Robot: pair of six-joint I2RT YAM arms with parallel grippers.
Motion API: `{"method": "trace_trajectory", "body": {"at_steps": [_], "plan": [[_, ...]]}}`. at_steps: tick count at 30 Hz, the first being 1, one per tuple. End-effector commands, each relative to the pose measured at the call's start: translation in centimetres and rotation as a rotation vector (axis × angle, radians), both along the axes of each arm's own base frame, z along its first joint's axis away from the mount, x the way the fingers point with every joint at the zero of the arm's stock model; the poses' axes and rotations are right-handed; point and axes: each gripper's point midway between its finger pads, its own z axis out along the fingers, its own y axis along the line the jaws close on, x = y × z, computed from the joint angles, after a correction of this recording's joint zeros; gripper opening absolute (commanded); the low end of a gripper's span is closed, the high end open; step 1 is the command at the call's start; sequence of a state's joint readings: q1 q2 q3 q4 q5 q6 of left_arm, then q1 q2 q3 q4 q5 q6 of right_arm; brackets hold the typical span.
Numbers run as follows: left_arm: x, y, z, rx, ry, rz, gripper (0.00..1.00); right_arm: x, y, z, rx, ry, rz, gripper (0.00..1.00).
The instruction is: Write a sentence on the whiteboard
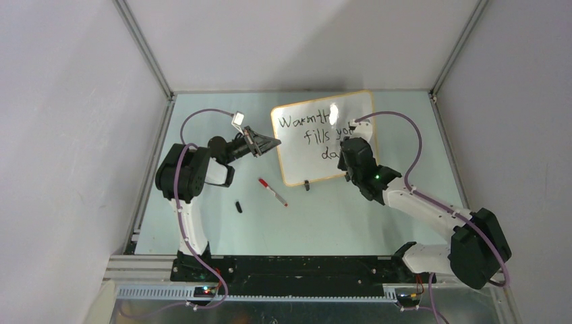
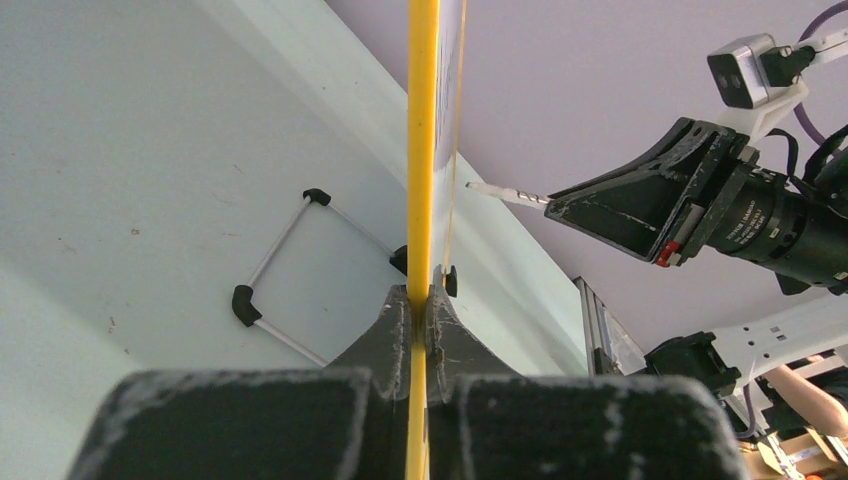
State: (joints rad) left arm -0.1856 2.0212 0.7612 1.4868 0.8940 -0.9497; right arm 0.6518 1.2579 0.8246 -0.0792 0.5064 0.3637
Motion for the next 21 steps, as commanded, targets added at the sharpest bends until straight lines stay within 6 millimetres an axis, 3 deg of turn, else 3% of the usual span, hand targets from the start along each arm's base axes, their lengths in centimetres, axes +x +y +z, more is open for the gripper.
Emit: {"method": "trace_trajectory", "body": {"at_steps": [1, 21], "plan": [[-0.7, -0.4, 2.3, -0.007, -0.096, -0.017, 0.0, 0.4, 0.1, -0.3, 0.003, 0.002, -0.003, 0.0], [-0.7, -0.4, 2.3, -0.006, -0.098, -0.017, 0.0, 0.5, -0.9, -1.6, -0.014, 0.042, -0.04, 0.0]]}}
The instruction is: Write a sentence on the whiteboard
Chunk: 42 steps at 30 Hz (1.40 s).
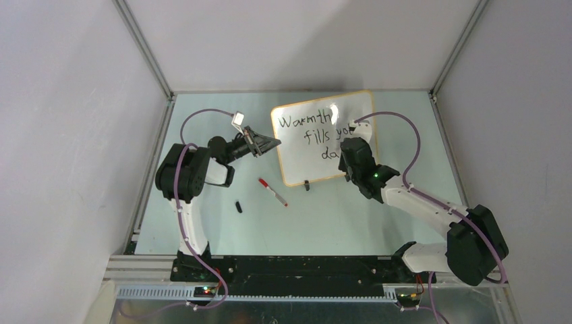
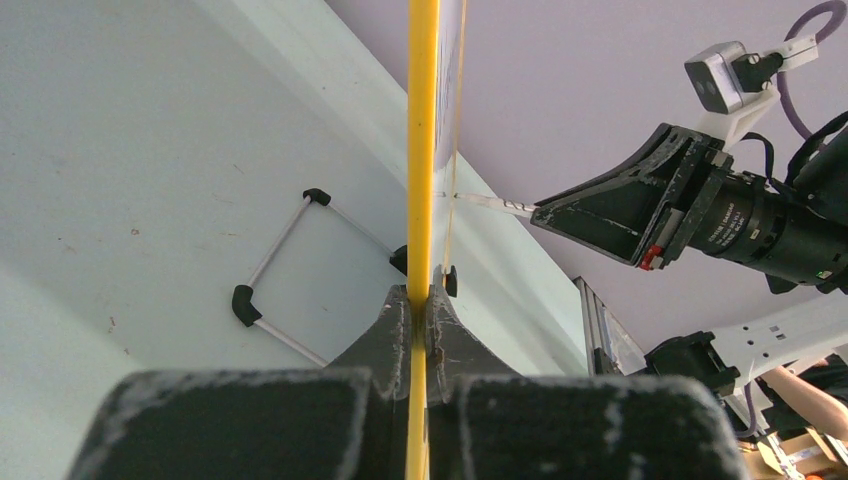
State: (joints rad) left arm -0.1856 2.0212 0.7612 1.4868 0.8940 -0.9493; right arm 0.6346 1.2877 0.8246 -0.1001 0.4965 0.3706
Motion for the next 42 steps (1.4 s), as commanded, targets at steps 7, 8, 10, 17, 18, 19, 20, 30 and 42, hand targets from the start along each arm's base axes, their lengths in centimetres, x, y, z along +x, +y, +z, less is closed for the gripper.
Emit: {"method": "trace_trajectory", "body": {"at_steps": [7, 8, 10, 17, 18, 19, 20, 30, 42], "plan": [[-0.7, -0.4, 2.3, -0.006, -0.098, -0.017, 0.0, 0.2, -0.4, -0.4, 0.008, 0.009, -0.03, 0.0], [-0.7, -0.4, 2.3, -0.006, -0.099, -0.018, 0.0, 0.1, -0.4, -0.4, 0.007, 0.011, -0.032, 0.0], [-0.7, -0.4, 2.4, -0.006, -0.1, -0.017, 0.0, 0.1, -0.5, -0.5, 0.006, 0.013, -0.034, 0.0], [-0.7, -0.4, 2.3, -0.005, -0.1, -0.018, 0.0, 0.2, 0.1, -0.3, 0.014, 0.008, -0.008, 0.0], [-0.7, -0.3, 2.3, -0.005, -0.099, -0.017, 0.0, 0.2, 0.2, -0.3, 0.017, 0.008, -0.004, 0.0], [-0.7, -0.3, 2.3, -0.005, -0.099, -0.016, 0.0, 0.2, 0.3, -0.4, 0.017, 0.01, 0.0, 0.0], [-0.7, -0.4, 2.3, -0.006, -0.1, -0.016, 0.0, 0.2, 0.3, -0.4, 0.016, 0.01, 0.003, 0.0], [-0.7, -0.3, 2.4, -0.006, -0.1, -0.016, 0.0, 0.4, -0.3, -0.7, 0.019, 0.019, -0.022, 0.0], [-0.7, -0.4, 2.4, -0.006, -0.099, -0.018, 0.0, -0.3, -0.7, -1.5, 0.019, 0.063, -0.031, 0.0]]}}
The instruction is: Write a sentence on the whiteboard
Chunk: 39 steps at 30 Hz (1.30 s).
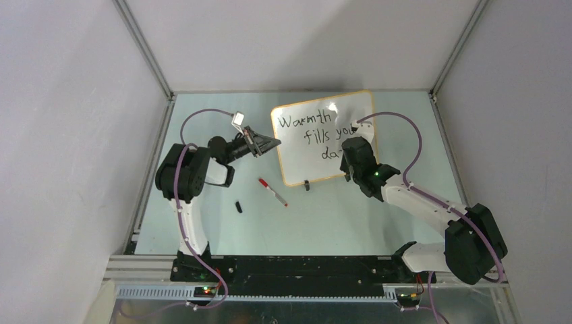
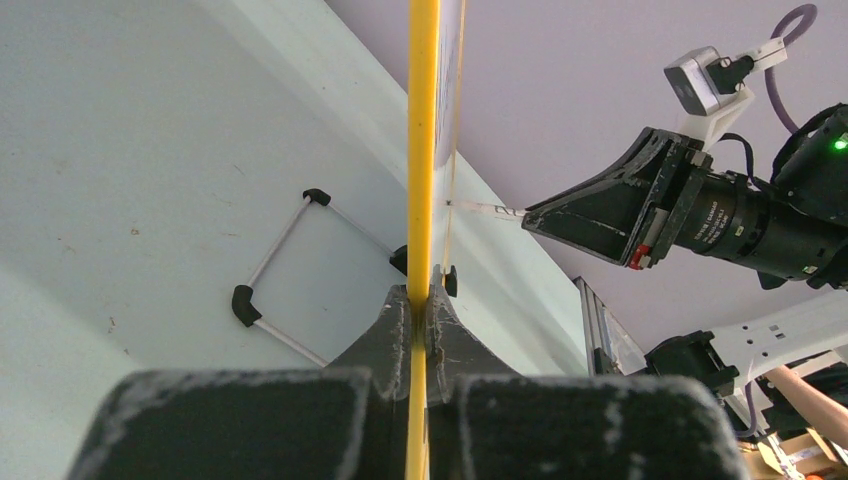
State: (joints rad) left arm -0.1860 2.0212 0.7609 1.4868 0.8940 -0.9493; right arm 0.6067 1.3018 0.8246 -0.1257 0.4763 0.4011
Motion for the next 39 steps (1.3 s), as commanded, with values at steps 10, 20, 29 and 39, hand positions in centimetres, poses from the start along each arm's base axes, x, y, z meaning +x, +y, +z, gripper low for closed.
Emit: {"method": "trace_trajectory", "body": {"at_steps": [10, 20, 29, 39], "plan": [[-0.7, -0.3, 2.4, -0.006, -0.099, -0.018, 0.0, -0.7, -0.1, -0.9, -0.004, 0.041, -0.006, 0.0], [-0.7, -0.4, 2.4, -0.005, -0.101, -0.018, 0.0, -0.1, -0.8, -0.4, 0.003, 0.019, -0.04, 0.0], [-0.7, -0.3, 2.4, -0.005, -0.101, -0.018, 0.0, 0.3, -1.0, 0.0, 0.006, 0.0, -0.05, 0.0], [-0.7, -0.3, 2.3, -0.004, -0.101, -0.017, 0.0, 0.8, -0.8, 0.8, 0.01, -0.016, -0.046, 0.0]]}}
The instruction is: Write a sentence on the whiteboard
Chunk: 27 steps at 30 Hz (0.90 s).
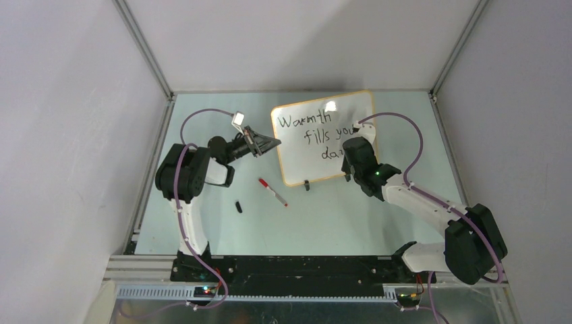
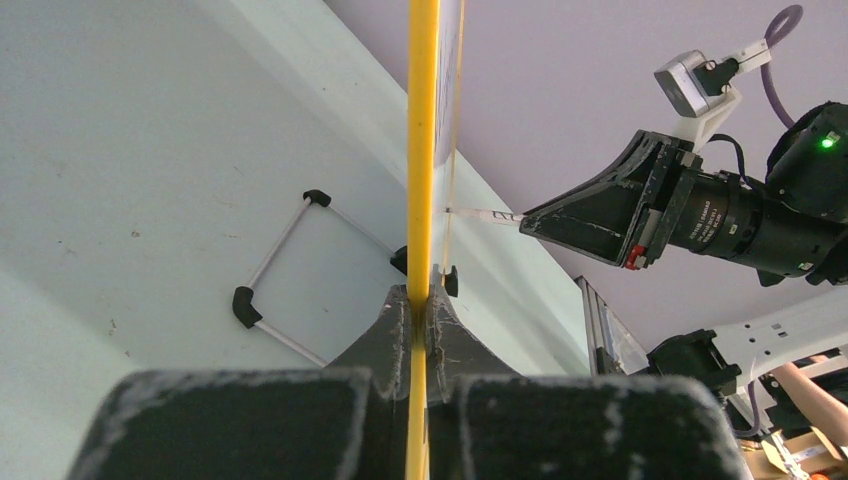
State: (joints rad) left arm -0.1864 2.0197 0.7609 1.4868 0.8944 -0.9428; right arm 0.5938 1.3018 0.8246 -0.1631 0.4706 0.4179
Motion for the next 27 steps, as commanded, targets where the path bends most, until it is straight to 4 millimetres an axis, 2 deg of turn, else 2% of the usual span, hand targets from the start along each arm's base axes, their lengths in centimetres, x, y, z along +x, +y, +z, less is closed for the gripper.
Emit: {"method": "trace_trajectory", "body": {"at_steps": [1, 27], "plan": [[-0.7, -0.3, 2.3, -0.007, -0.095, -0.017, 0.0, 1.2, -0.2, 1.6, 0.015, -0.053, -0.029, 0.0], [-0.7, -0.4, 2.3, -0.008, -0.092, -0.018, 0.0, 2.0, 0.7, 3.3, 0.035, -0.084, 0.008, 0.0]]}}
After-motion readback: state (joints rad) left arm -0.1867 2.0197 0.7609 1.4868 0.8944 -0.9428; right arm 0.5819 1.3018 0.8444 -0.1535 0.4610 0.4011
